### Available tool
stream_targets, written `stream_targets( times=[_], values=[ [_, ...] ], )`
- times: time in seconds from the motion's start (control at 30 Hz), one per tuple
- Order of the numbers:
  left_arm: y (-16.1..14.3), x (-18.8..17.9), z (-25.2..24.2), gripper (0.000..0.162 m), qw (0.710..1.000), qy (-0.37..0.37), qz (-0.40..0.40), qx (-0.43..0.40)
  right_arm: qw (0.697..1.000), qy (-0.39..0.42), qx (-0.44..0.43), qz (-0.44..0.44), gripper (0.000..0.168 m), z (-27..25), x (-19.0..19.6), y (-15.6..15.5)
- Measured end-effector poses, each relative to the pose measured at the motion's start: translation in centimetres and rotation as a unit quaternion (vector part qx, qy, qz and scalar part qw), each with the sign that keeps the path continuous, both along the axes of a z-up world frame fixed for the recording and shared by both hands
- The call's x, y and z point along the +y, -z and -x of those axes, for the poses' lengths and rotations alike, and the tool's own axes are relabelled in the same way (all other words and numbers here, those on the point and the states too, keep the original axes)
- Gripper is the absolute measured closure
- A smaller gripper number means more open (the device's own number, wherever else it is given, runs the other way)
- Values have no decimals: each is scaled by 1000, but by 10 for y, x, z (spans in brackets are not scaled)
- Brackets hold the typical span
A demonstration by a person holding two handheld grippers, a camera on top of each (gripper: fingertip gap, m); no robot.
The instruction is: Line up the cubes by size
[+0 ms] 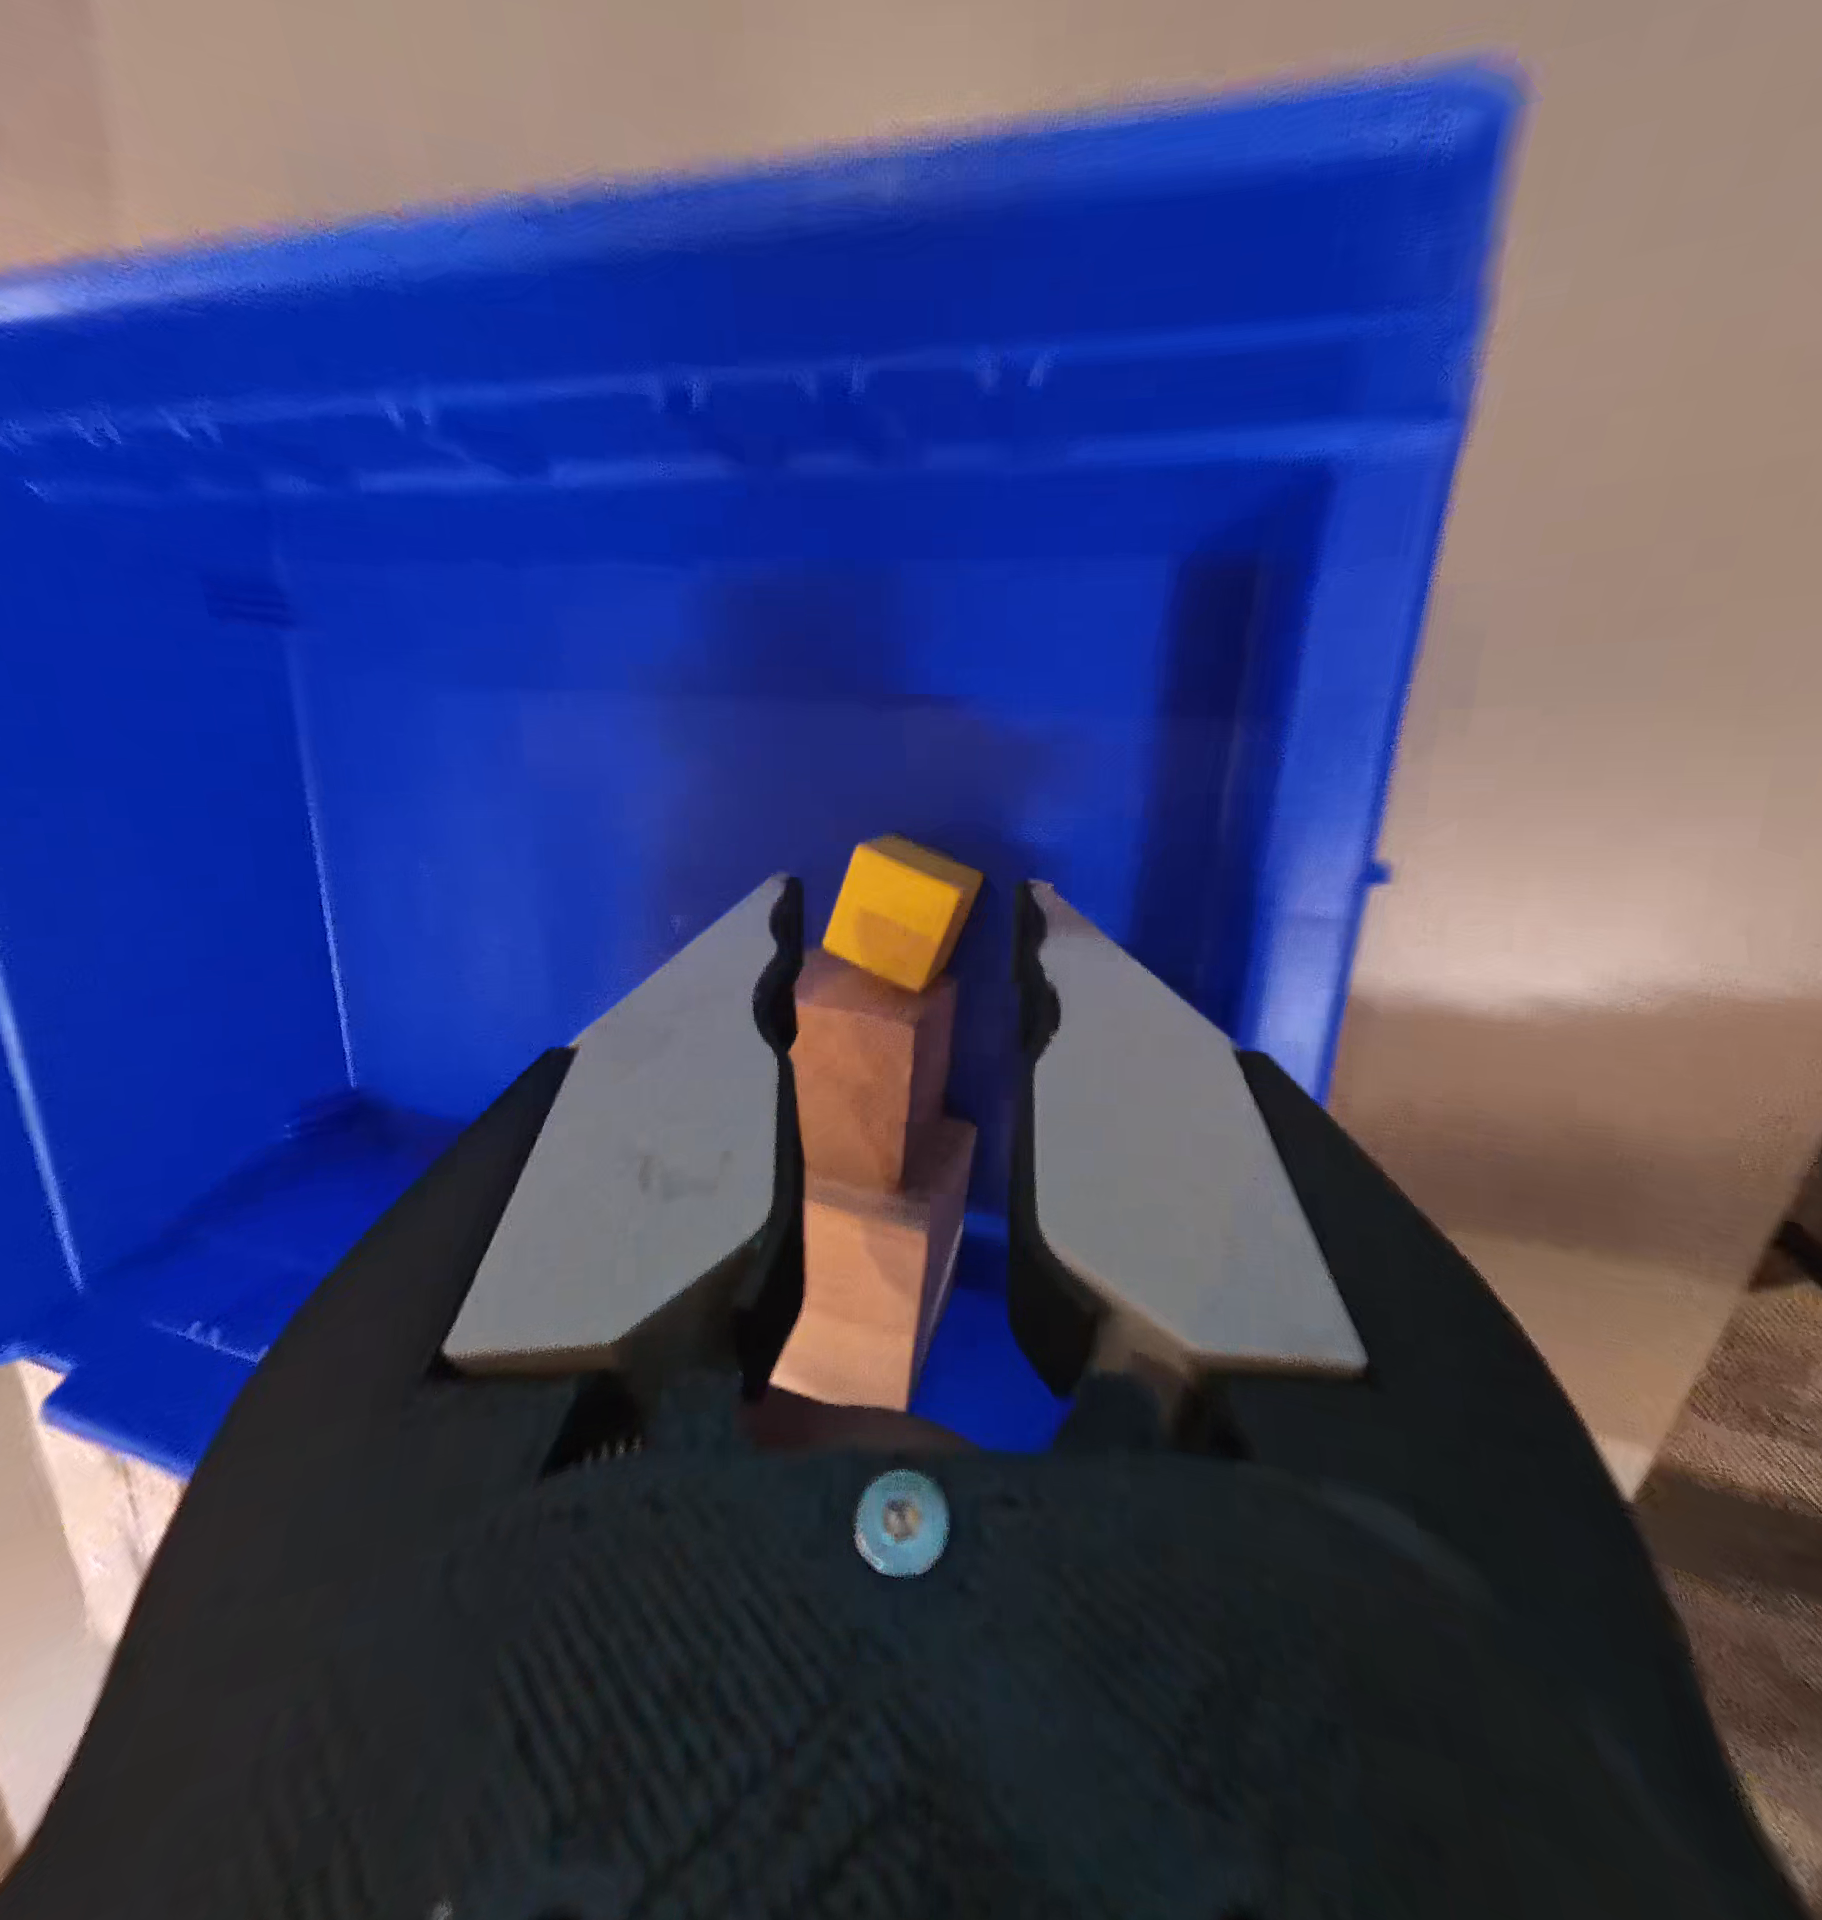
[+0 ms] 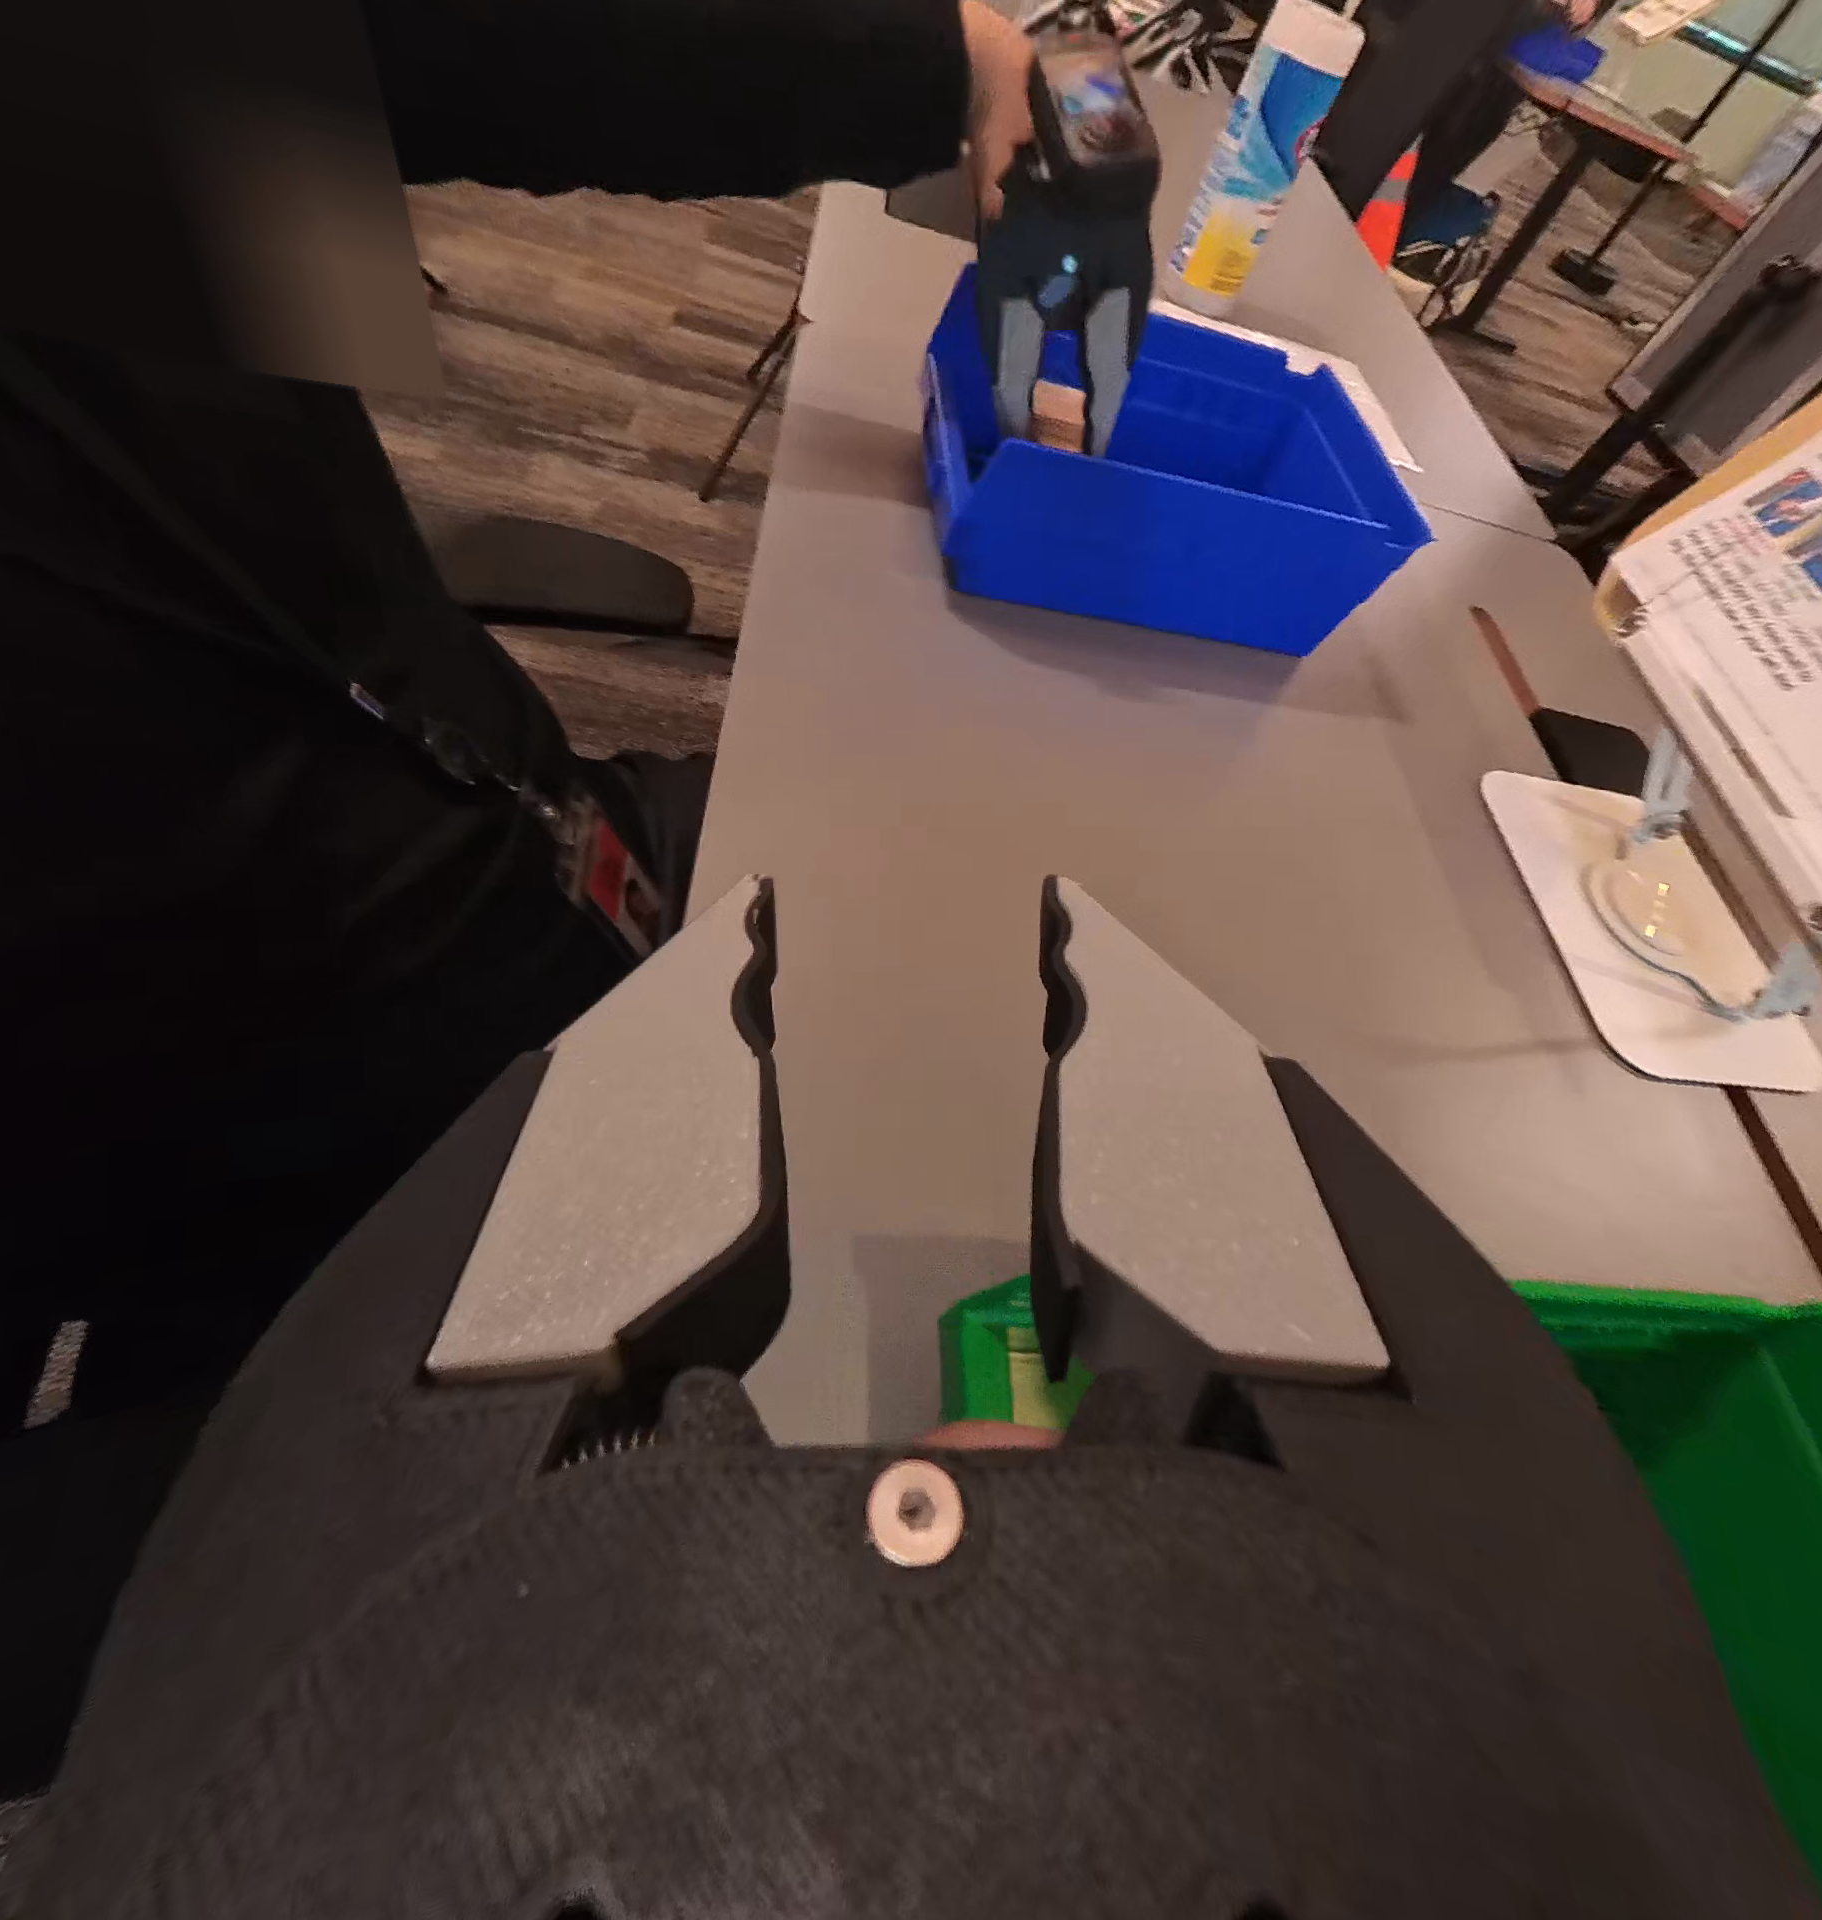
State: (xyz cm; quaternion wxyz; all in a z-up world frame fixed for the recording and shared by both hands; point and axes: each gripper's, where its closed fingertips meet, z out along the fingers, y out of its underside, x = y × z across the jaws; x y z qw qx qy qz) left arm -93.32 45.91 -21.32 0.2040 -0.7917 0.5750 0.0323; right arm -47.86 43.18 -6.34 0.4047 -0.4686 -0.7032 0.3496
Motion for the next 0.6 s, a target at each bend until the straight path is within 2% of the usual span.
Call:
stream_targets(
  times=[0.2, 0.27, 0.37, 0.43, 0.5, 0.6],
  values=[
    [30, 14, 19, 111, 995, 13, 23, 92, 999, -29, -2, 19, 118, 14, -14, 5],
    [31, 18, 14, 133, 996, 24, 16, 89, 999, -35, 3, 24, 120, 21, -16, 7],
    [28, 17, 12, 136, 996, 30, 23, 78, 999, -30, 10, 40, 126, 34, -15, 9],
    [17, 20, 6, 137, 999, 26, 2, 48, 998, -12, 13, 59, 129, 45, -10, 11],
    [-2, 26, 0, 136, 999, 18, -49, 8, 997, 14, 13, 78, 124, 58, -3, 14],
    [-49, 36, -17, 136, 983, 10, -165, -84, 992, 53, 12, 116, 120, 80, 7, 18]
  ],
)
